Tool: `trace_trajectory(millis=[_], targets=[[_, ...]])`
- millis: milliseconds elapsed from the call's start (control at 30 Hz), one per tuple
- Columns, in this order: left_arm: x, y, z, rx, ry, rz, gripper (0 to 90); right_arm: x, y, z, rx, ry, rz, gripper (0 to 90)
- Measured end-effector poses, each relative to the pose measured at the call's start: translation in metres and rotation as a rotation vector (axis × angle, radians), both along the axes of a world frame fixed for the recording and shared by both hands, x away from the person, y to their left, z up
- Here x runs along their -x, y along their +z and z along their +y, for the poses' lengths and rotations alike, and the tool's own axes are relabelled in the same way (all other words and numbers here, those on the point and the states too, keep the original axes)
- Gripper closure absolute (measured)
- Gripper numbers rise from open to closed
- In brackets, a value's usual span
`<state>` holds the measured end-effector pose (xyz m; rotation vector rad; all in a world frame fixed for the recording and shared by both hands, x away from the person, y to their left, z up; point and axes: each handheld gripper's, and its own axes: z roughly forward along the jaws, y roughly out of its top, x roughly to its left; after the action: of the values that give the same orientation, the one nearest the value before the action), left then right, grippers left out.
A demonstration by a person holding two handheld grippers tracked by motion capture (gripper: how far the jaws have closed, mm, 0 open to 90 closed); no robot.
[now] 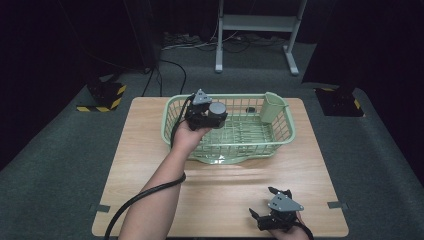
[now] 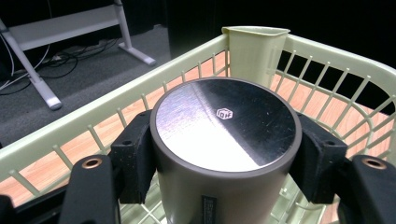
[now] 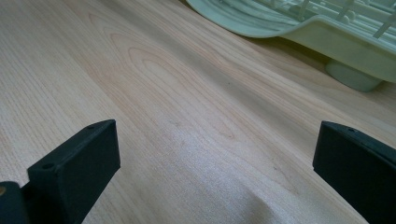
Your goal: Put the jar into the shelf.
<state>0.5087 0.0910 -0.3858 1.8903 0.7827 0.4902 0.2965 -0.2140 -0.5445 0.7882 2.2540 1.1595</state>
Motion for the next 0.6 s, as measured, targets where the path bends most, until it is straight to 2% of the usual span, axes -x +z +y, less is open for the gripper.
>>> trace_trajectory(millis=[167,300,467,500,533,600], targets=[[0.0019,-0.0012,0.0065,0.009,-0.009,0.008,33.0,0.0002,-0.0001,0.0005,0.005,0.0,0.0,0.4],[0.0044,-0.0011,0.0054,-0.003,-0.016,0.001,32.8,0.0,-0.0002,0.001,0.011,0.001,-0.002,0.3],[0.0046,-0.0019,0.006,0.006,-0.016,0.007,32.1,0.0002,-0.0003,0.0013,0.012,0.0,0.0,0.4],[0.0037,-0.0024,0.0053,0.013,-0.018,0.02,30.0,0.0002,-0.0003,0.0013,0.012,-0.001,0.001,0.4],[0.0033,-0.0025,0.0049,0.012,-0.02,0.023,22.0,0.0002,-0.0003,0.0013,0.012,-0.001,0.001,0.4],[0.0043,-0.002,0.0036,0.011,-0.02,0.019,15.6,0.0003,-0.0002,0.0013,0.012,-0.001,0.001,0.4]])
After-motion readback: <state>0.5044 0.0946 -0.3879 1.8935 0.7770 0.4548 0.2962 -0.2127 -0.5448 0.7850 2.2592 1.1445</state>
